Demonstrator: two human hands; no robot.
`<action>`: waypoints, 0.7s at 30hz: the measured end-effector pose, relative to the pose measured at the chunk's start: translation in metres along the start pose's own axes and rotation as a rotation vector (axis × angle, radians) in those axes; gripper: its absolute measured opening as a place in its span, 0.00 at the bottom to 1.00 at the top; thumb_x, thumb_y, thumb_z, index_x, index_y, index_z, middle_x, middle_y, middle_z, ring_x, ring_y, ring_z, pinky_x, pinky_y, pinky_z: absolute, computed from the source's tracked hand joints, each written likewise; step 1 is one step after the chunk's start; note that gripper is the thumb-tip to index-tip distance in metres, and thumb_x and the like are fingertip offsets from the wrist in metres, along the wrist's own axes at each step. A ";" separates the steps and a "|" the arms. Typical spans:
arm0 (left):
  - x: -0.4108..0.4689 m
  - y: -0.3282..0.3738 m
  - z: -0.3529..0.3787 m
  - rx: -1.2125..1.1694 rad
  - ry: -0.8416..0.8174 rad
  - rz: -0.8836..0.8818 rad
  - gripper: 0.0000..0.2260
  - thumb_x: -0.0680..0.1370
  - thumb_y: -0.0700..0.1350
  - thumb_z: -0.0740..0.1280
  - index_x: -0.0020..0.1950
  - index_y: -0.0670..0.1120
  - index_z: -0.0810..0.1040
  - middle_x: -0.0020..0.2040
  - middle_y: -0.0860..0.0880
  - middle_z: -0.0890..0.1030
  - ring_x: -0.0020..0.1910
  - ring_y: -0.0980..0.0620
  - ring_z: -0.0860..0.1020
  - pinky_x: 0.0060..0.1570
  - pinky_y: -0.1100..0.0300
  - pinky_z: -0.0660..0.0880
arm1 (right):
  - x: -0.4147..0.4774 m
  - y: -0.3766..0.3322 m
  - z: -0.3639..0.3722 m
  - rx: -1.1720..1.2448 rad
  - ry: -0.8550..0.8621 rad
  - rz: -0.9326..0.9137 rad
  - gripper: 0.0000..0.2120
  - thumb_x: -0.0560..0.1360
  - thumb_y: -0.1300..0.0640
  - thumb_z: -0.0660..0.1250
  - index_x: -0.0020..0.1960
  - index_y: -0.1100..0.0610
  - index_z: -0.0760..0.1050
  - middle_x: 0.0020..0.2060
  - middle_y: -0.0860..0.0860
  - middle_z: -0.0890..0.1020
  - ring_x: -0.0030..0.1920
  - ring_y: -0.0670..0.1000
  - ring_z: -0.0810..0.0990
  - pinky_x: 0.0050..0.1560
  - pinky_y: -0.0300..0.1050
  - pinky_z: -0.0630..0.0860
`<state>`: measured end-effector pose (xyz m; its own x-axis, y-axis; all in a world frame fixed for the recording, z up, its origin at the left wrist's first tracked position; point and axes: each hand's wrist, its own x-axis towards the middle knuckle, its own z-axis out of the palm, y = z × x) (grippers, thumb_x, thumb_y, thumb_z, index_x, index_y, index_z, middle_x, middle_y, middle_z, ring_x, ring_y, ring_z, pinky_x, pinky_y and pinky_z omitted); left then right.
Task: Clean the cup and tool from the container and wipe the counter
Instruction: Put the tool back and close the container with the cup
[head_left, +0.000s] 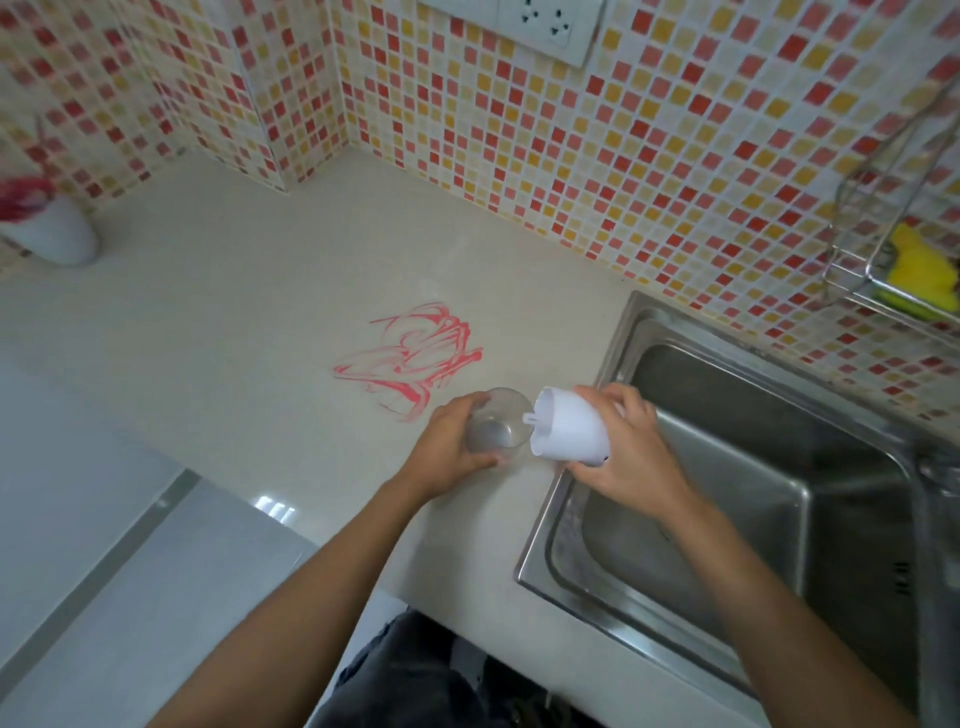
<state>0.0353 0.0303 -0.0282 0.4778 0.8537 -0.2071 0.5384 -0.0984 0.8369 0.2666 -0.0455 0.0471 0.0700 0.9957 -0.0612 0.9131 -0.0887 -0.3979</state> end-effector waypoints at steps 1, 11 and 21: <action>0.005 0.002 0.001 0.009 -0.004 0.012 0.39 0.67 0.46 0.80 0.74 0.44 0.67 0.69 0.45 0.73 0.68 0.45 0.70 0.69 0.53 0.66 | 0.003 -0.003 -0.006 -0.050 -0.002 -0.029 0.38 0.63 0.49 0.74 0.71 0.46 0.64 0.63 0.50 0.66 0.62 0.54 0.65 0.58 0.51 0.73; 0.027 -0.002 0.009 0.036 0.000 0.059 0.40 0.61 0.60 0.76 0.69 0.49 0.71 0.62 0.48 0.78 0.60 0.45 0.75 0.61 0.45 0.72 | 0.040 -0.048 -0.016 -0.056 0.033 -0.201 0.39 0.62 0.45 0.76 0.69 0.53 0.68 0.64 0.48 0.73 0.62 0.55 0.67 0.64 0.44 0.65; 0.008 0.003 0.011 -0.150 0.032 0.016 0.51 0.64 0.53 0.79 0.79 0.47 0.55 0.68 0.50 0.72 0.64 0.51 0.74 0.63 0.54 0.73 | 0.045 -0.066 0.021 0.089 -0.117 -0.097 0.40 0.65 0.41 0.74 0.73 0.40 0.60 0.75 0.44 0.57 0.69 0.53 0.61 0.69 0.52 0.64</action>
<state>0.0484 0.0317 -0.0326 0.4619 0.8687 -0.1791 0.4198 -0.0362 0.9069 0.2008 0.0051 0.0511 -0.0686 0.9901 -0.1223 0.8739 0.0004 -0.4862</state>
